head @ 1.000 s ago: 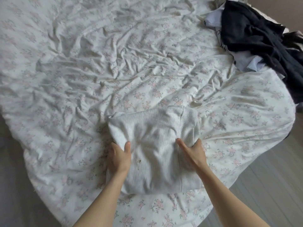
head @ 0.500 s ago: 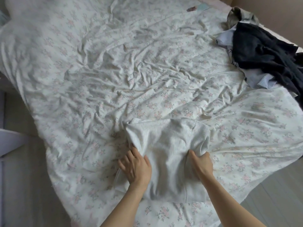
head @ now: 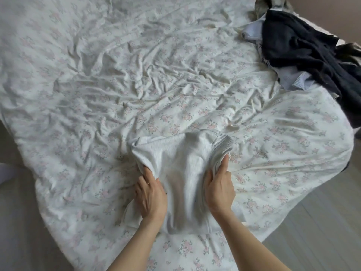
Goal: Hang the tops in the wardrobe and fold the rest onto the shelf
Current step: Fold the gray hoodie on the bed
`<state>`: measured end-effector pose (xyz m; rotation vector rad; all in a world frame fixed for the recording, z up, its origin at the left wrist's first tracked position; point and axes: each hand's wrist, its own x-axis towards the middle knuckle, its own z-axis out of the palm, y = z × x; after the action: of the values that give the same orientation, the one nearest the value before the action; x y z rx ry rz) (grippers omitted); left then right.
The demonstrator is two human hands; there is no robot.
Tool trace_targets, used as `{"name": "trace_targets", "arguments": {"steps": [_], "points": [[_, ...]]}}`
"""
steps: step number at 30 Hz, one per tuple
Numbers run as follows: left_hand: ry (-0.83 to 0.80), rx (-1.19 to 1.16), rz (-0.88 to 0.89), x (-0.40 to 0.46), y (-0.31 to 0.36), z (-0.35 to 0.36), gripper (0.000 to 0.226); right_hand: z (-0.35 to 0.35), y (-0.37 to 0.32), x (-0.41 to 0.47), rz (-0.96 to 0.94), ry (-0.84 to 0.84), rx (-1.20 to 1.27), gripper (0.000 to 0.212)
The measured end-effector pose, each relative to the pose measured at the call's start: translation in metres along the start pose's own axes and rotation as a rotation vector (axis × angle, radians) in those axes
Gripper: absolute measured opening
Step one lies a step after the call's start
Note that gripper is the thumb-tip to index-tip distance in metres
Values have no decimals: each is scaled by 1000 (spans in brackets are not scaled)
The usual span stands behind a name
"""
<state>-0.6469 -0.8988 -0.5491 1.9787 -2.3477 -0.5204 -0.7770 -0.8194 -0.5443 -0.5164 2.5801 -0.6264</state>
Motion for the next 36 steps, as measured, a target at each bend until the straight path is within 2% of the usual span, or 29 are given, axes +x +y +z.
{"name": "trace_targets", "arguments": {"steps": [5, 10, 15, 20, 25, 31, 35, 36], "points": [[0, 44, 43, -2, 7, 2, 42, 16, -21, 9, 49, -144, -179, 66], [-9, -1, 17, 2, 4, 3, 34, 19, -11, 8, 83, -47, -133, 64], [1, 22, -4, 10, 6, 4, 26, 21, -3, 16, 91, -27, -99, 36], [87, -38, 8, 2, 8, -9, 16, 5, -10, 8, 20, -4, -93, 30], [237, -152, -22, 6, 15, -63, 13, -34, -57, 3, -139, 83, -17, 27], [539, -205, 57, 25, 10, -180, 13, -86, -157, -23, -336, 201, 191, 21], [715, -212, 87, 13, -35, -273, 14, -106, -229, -86, -476, 258, 344, 16], [760, -224, 90, 9, -47, -293, 13, -108, -243, -101, -504, 267, 384, 21]]}}
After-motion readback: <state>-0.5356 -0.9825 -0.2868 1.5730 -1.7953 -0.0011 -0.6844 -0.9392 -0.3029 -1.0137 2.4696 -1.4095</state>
